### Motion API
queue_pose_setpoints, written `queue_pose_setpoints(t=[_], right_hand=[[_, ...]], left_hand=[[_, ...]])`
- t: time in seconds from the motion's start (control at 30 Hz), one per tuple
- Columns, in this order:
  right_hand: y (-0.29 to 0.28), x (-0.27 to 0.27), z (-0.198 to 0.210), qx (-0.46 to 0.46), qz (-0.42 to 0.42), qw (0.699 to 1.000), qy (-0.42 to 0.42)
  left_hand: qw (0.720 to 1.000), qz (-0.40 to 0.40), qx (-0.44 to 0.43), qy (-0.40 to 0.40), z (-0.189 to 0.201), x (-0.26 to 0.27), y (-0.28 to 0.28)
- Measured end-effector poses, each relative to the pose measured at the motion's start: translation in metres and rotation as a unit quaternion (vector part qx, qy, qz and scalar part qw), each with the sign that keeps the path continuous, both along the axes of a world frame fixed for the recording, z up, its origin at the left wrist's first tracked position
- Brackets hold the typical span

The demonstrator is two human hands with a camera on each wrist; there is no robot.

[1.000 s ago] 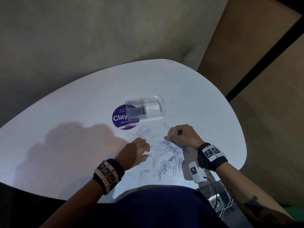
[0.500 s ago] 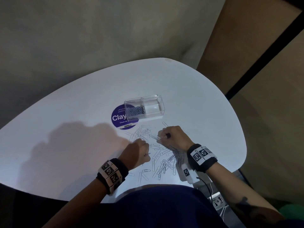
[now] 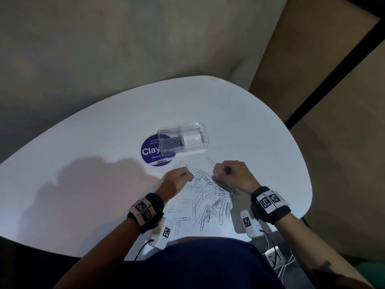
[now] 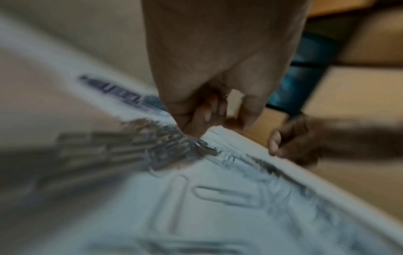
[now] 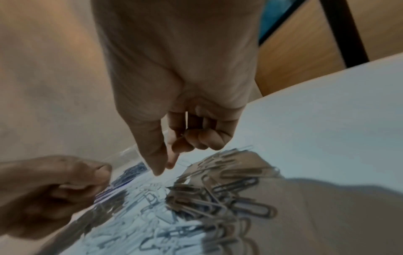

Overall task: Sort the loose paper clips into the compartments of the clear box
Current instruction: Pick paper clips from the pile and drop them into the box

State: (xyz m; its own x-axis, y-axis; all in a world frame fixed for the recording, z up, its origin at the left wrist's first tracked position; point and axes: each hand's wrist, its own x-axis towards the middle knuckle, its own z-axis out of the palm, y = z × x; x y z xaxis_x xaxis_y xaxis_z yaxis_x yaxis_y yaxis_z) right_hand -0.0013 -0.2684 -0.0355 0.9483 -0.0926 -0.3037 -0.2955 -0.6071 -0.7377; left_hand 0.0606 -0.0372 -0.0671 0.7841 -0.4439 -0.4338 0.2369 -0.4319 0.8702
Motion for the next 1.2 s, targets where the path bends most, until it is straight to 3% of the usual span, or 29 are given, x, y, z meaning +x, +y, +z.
queue_pose_setpoints(t=[0.07,0.13,0.2,0.27,0.5,0.63,0.7,0.83,0.97,1.2], right_hand=[[0.001,-0.002,-0.003,-0.039,0.029,0.999,-0.001],[0.004,-0.003,-0.007,-0.073,0.049,0.996,0.005],[0.005,-0.004,-0.009,-0.110,0.051,0.993,0.015],[0.006,-0.004,-0.010,-0.136,0.040,0.990,0.022],[0.008,-0.007,-0.013,-0.120,0.026,0.992,0.025],[0.005,-0.006,-0.009,-0.063,0.002,0.998,0.019],[0.003,-0.006,-0.004,-0.042,-0.017,0.999,0.022],[-0.004,-0.006,0.002,-0.011,-0.038,0.999,0.010],[-0.007,-0.003,0.003,-0.009,-0.034,0.999,0.003],[-0.015,-0.001,-0.009,-0.086,-0.013,0.996,0.009]], left_hand=[[0.980,-0.074,0.108,-0.152,-0.004,0.001,-0.005],[0.931,-0.156,0.199,-0.264,-0.008,0.000,-0.011],[0.890,-0.201,0.252,-0.324,-0.011,-0.002,-0.018],[0.872,-0.206,0.275,-0.350,-0.011,-0.001,-0.022],[0.890,-0.164,0.291,-0.312,-0.011,-0.002,-0.025],[0.906,-0.176,0.240,-0.301,-0.013,-0.002,-0.018],[0.908,-0.148,0.205,-0.333,-0.012,-0.002,-0.010],[0.885,-0.109,0.174,-0.418,-0.010,-0.003,0.005],[0.885,-0.119,0.214,-0.396,-0.011,-0.009,0.003],[0.885,-0.150,0.287,-0.335,-0.007,-0.010,-0.010]])
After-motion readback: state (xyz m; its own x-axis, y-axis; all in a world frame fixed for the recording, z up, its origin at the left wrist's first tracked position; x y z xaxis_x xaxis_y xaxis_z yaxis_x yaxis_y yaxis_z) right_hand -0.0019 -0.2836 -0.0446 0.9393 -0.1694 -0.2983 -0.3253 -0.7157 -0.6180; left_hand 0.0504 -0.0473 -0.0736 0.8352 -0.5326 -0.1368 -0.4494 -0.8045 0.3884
